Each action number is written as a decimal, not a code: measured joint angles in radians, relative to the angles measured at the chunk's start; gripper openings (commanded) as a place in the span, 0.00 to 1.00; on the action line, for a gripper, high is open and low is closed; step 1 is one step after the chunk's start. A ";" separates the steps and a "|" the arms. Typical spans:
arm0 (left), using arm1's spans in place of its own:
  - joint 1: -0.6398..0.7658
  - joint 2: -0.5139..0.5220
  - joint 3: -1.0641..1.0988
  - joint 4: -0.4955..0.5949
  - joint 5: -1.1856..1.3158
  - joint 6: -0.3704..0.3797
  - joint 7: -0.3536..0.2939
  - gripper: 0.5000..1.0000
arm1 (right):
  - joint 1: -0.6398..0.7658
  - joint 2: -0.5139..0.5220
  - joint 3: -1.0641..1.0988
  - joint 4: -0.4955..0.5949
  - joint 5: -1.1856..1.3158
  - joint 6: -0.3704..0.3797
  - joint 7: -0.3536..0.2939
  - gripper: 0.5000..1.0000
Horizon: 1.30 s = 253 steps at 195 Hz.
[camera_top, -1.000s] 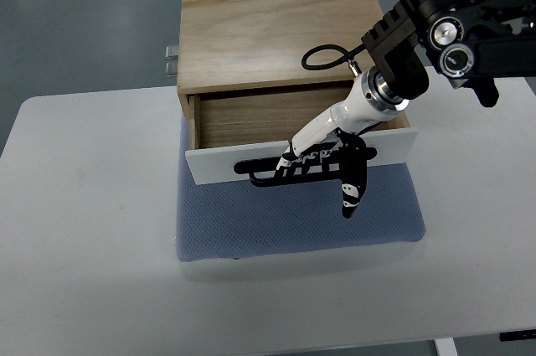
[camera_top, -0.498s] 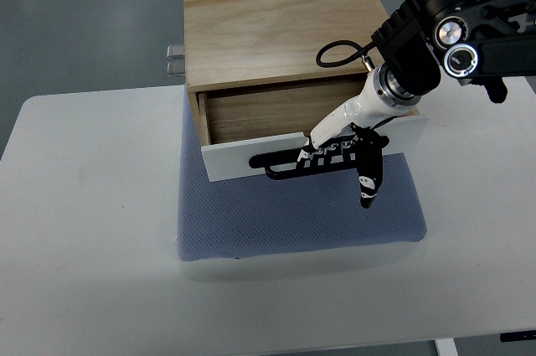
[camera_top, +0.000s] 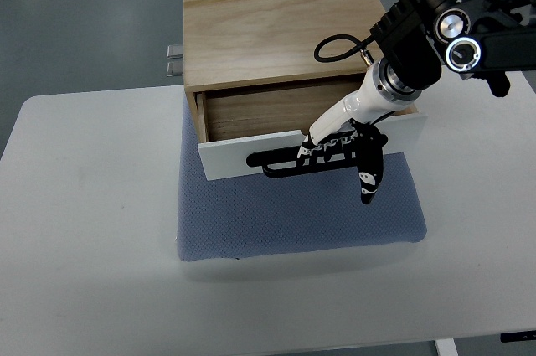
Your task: Open wood drawer with right hand
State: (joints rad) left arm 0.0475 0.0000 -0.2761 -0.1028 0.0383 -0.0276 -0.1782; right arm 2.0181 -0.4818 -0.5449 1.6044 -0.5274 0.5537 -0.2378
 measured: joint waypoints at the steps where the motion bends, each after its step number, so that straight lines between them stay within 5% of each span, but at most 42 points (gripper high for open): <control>1: 0.000 0.000 0.000 0.000 0.000 0.000 0.000 1.00 | 0.000 0.000 0.000 0.000 0.000 0.000 0.000 0.88; 158: 0.000 0.000 0.000 0.000 0.000 0.000 -0.001 1.00 | 0.067 -0.049 0.021 0.000 0.001 0.017 0.009 0.89; 196: 0.000 0.000 0.000 0.000 0.000 0.000 0.000 1.00 | 0.091 -0.129 0.152 -0.016 0.019 0.043 0.016 0.89; 253: 0.000 0.000 0.000 0.000 0.000 0.000 0.000 1.00 | -0.044 -0.245 0.324 -0.182 0.180 -0.074 0.092 0.88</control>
State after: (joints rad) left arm 0.0474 0.0000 -0.2761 -0.1028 0.0383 -0.0276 -0.1781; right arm 1.9745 -0.7271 -0.2208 1.4220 -0.3475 0.4801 -0.1459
